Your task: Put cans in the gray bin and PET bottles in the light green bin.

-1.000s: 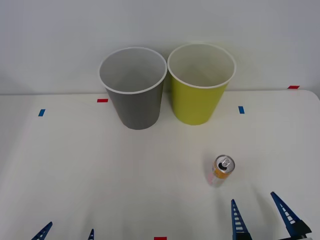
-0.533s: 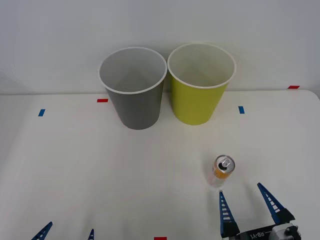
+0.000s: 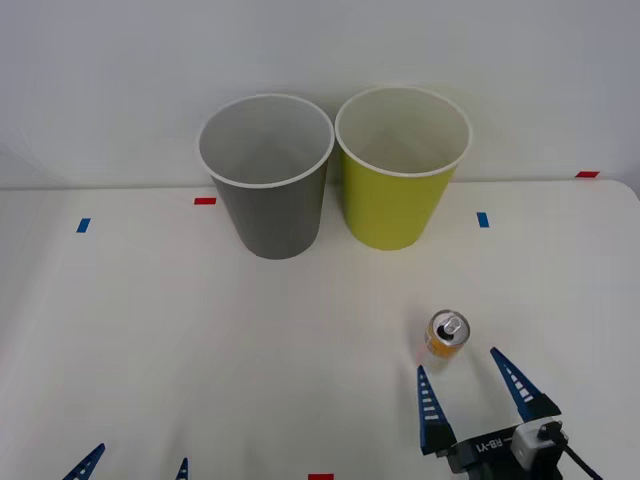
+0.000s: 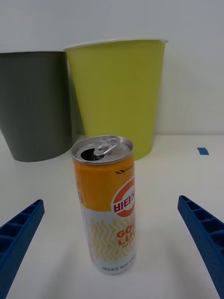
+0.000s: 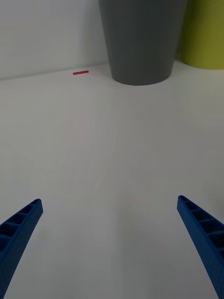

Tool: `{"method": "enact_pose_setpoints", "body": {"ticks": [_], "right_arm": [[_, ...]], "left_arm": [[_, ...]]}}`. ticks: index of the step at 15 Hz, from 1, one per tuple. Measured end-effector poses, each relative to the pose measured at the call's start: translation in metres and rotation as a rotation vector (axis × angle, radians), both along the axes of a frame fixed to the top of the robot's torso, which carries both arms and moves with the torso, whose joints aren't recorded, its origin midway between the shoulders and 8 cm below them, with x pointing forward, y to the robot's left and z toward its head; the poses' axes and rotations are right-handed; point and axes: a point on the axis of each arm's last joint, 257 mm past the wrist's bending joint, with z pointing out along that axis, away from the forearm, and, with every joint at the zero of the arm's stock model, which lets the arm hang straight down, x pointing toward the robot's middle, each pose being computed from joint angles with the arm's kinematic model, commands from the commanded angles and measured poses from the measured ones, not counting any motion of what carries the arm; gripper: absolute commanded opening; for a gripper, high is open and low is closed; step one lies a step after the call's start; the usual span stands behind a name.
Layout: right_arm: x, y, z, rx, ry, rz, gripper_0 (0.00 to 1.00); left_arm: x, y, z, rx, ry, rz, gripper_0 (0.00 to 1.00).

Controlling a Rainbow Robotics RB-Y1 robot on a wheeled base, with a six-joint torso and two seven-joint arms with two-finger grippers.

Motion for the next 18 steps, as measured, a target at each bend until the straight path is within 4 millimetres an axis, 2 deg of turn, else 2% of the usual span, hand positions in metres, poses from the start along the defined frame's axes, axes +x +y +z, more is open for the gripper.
{"method": "enact_pose_setpoints", "body": {"ticks": [10,14,18], "right_arm": [[0.033,0.013,0.004,-0.002,0.013,0.001,1.00],[0.045,0.009,-0.010,-0.004,0.005,-0.008,1.00],[0.054,0.014,-0.005,0.008,-0.018,-0.005,1.00]], "left_arm": [[0.000,0.000,0.000,0.000,0.000,0.000,1.00],[0.000,0.000,0.000,0.000,0.000,0.000,1.00],[0.000,0.000,0.000,0.000,0.000,0.000,1.00]]}}
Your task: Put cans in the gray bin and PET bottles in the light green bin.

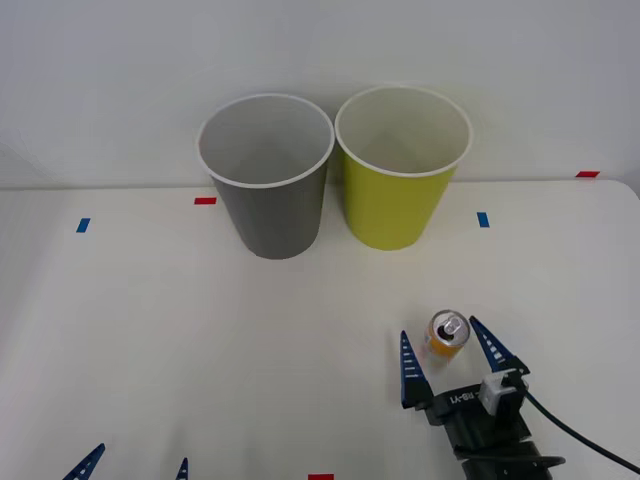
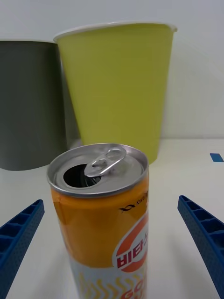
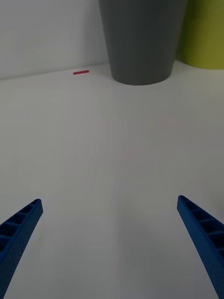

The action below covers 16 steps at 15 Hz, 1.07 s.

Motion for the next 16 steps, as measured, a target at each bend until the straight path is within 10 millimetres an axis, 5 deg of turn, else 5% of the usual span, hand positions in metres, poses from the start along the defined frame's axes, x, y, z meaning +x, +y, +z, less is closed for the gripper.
{"method": "enact_pose_setpoints", "body": {"ticks": [12,14,16], "right_arm": [[0.012,-0.001,0.007,-0.030,-0.019,0.006,1.00],[0.012,-0.001,0.007,-0.032,-0.017,0.007,0.17],[0.012,-0.001,0.006,-0.028,-0.014,0.007,0.07]], "left_arm": [[0.000,0.000,0.000,0.000,0.000,0.000,1.00],[0.000,0.000,0.000,0.000,0.000,0.000,1.00],[0.000,0.000,0.000,0.000,0.000,0.000,1.00]]}}
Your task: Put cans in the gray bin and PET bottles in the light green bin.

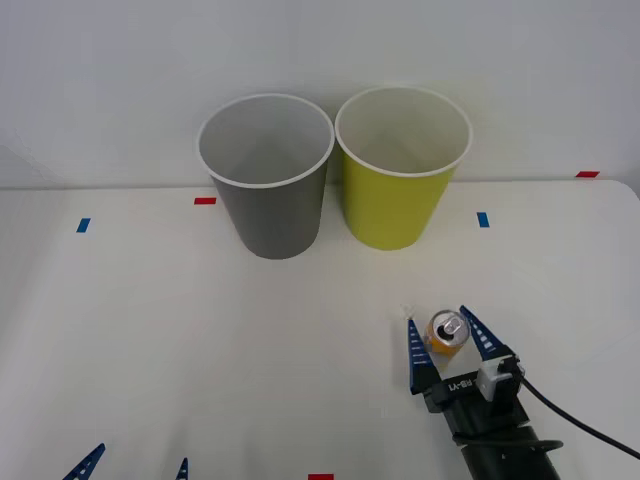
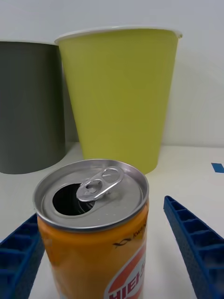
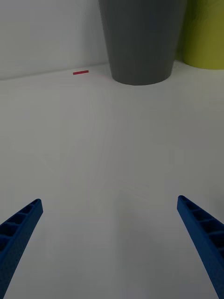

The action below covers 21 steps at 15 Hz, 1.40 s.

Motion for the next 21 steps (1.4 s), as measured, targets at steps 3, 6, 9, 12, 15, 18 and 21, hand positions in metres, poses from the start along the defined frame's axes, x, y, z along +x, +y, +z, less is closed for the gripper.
{"method": "enact_pose_setpoints", "body": {"ticks": [3,6,9,12,15,18,21], "right_arm": [[0.001,0.001,-0.001,0.014,0.008,-0.004,0.02],[0.003,0.002,-0.002,0.039,0.021,-0.010,0.00],[0.010,0.004,0.001,0.042,0.082,-0.018,0.00],[0.018,0.006,0.022,0.037,0.156,-0.025,0.00],[0.021,0.003,0.048,0.030,0.204,-0.029,0.00],[0.019,0.001,0.069,0.001,0.285,-0.033,0.00],[0.008,0.000,0.092,-0.040,0.380,-0.034,0.00]], "left_arm": [[0.000,0.000,0.000,0.000,0.000,0.000,1.00],[0.000,0.000,0.000,0.000,0.000,0.000,1.00],[0.000,0.000,0.000,0.000,0.000,0.000,1.00],[0.000,0.000,0.000,0.000,0.000,0.000,1.00],[0.000,0.000,0.000,0.000,0.000,0.000,1.00],[0.000,0.000,0.000,0.000,0.000,0.000,1.00],[0.000,0.000,0.000,0.000,0.000,0.000,1.00]]}}
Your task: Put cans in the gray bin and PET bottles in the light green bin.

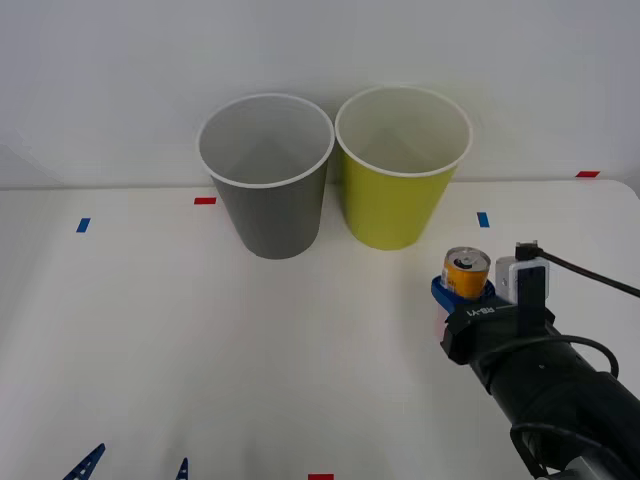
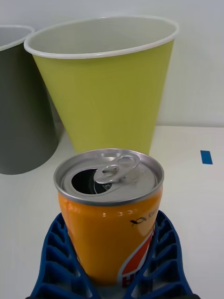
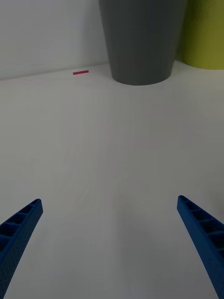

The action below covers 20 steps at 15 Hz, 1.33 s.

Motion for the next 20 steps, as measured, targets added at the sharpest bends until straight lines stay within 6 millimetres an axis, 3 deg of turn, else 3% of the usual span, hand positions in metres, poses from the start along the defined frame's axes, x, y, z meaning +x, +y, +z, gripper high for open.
{"method": "enact_pose_setpoints", "body": {"ticks": [2,5,11,16,20], "right_arm": [[-0.006,0.004,0.031,-0.014,0.007,0.014,0.00],[0.000,0.019,0.075,-0.022,-0.079,0.065,0.00],[0.017,0.066,0.135,-0.019,-0.188,0.199,0.00],[0.040,0.145,0.174,0.028,-0.248,0.385,0.00],[0.068,0.207,0.194,0.047,-0.234,0.508,0.00]], "left_arm": [[0.000,0.000,0.000,0.000,0.000,0.000,1.00],[0.000,0.000,0.000,0.000,0.000,0.000,1.00],[0.000,0.000,0.000,0.000,0.000,0.000,1.00],[0.000,0.000,0.000,0.000,0.000,0.000,1.00],[0.000,0.000,0.000,0.000,0.000,0.000,1.00]]}}
